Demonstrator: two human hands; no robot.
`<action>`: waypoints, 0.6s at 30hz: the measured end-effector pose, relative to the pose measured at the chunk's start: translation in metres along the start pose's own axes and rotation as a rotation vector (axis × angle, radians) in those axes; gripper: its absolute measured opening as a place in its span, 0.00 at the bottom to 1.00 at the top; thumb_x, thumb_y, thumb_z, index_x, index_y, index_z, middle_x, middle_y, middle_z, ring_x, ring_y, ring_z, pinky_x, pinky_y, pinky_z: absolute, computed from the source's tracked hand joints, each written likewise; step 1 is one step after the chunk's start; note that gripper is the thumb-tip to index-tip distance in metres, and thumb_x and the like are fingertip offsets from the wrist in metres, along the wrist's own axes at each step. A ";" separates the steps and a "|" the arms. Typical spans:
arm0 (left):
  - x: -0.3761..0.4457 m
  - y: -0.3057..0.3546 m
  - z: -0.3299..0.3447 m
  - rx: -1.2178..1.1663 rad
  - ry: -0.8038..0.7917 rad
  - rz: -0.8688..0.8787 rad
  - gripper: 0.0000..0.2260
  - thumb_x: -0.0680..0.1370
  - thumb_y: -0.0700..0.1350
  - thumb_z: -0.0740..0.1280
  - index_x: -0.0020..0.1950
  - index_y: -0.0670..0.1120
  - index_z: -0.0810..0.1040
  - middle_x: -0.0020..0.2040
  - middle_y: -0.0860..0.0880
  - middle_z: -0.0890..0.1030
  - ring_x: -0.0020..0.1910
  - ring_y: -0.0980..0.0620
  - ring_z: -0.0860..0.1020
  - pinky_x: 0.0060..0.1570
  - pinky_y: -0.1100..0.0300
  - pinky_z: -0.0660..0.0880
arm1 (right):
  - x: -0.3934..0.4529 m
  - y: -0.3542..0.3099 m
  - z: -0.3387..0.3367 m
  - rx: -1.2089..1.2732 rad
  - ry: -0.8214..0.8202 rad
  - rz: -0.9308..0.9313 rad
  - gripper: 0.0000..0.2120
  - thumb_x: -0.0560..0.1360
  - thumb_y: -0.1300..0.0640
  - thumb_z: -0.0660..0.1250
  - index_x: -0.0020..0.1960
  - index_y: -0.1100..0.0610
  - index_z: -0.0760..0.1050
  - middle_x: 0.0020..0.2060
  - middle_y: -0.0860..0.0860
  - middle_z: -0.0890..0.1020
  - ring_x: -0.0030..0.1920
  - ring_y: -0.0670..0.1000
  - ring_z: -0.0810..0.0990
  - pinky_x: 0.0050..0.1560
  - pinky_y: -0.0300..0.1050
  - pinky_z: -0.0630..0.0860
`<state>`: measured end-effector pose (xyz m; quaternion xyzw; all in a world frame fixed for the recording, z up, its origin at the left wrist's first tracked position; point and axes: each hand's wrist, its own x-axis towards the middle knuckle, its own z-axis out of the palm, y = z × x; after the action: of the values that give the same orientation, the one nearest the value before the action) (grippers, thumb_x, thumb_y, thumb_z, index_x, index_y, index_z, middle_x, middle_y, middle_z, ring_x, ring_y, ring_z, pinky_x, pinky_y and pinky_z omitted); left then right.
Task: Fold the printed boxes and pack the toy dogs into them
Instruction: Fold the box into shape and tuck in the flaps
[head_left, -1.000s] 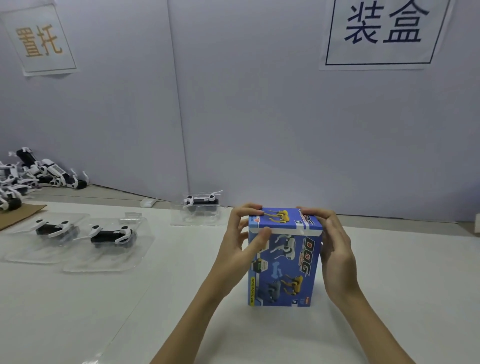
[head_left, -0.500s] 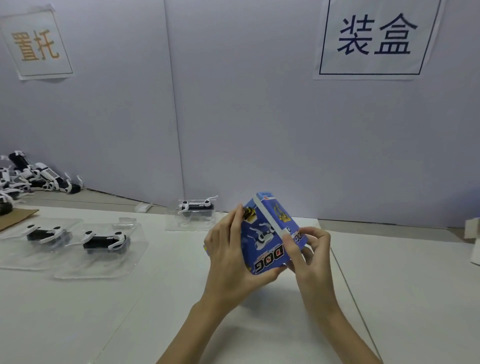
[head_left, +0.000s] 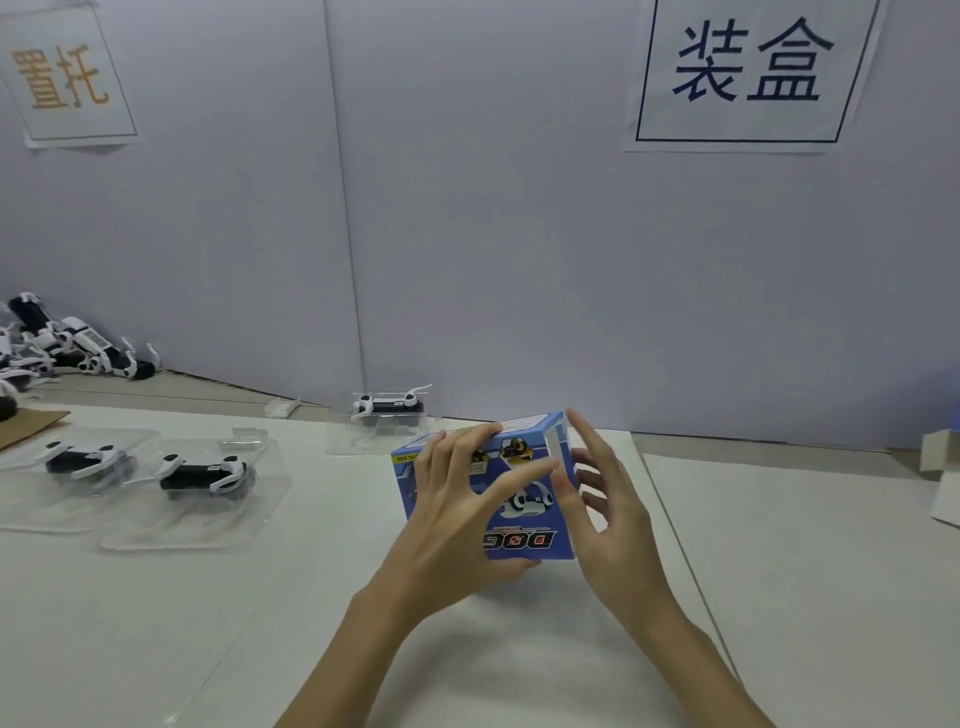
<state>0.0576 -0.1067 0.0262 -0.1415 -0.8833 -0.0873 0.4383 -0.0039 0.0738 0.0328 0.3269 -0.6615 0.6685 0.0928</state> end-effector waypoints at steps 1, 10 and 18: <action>0.000 0.001 -0.001 0.027 0.004 0.022 0.41 0.68 0.66 0.77 0.77 0.62 0.64 0.78 0.45 0.60 0.78 0.43 0.60 0.71 0.32 0.67 | 0.000 0.002 0.000 -0.018 -0.011 -0.015 0.28 0.79 0.50 0.66 0.77 0.38 0.65 0.61 0.42 0.77 0.64 0.42 0.78 0.42 0.39 0.84; 0.003 0.004 -0.001 0.164 -0.035 0.130 0.42 0.68 0.65 0.79 0.78 0.60 0.64 0.82 0.45 0.57 0.81 0.41 0.58 0.69 0.25 0.63 | -0.003 0.011 -0.003 0.009 -0.040 -0.053 0.26 0.79 0.54 0.64 0.76 0.43 0.67 0.65 0.48 0.77 0.68 0.50 0.78 0.47 0.44 0.85; 0.001 0.001 0.001 0.184 0.003 0.119 0.38 0.73 0.68 0.73 0.80 0.60 0.64 0.83 0.44 0.58 0.82 0.41 0.59 0.70 0.26 0.63 | -0.003 0.007 -0.003 0.088 -0.011 -0.031 0.25 0.80 0.55 0.64 0.76 0.43 0.68 0.65 0.46 0.79 0.67 0.50 0.79 0.45 0.46 0.86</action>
<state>0.0566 -0.1050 0.0258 -0.1528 -0.8770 0.0203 0.4551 -0.0062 0.0766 0.0255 0.3447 -0.6268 0.6936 0.0850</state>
